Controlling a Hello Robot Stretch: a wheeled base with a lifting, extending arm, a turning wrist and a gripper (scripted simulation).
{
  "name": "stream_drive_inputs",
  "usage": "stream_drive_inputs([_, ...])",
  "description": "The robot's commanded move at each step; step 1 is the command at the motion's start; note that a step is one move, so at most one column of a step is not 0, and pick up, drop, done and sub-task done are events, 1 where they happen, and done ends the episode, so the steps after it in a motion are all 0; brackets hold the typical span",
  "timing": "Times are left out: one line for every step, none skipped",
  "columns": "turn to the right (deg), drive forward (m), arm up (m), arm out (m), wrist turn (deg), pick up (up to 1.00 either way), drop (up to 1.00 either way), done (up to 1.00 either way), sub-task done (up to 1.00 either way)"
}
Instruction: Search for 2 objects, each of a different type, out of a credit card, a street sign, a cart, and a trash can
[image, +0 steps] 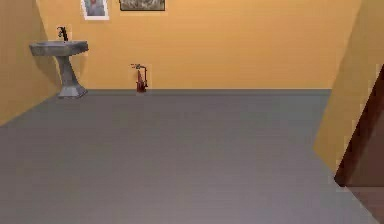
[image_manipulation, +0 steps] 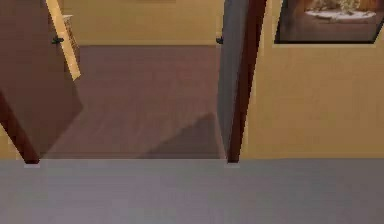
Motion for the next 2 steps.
stream_drive_inputs([-45.0,0.0,0.0,0.0,0.0,0.0,0.0,0.0,0.0])
stream_drive_inputs([-27.0,0.0,0.0,0.0,0.0,0.0,0.0,0.0,0.0])
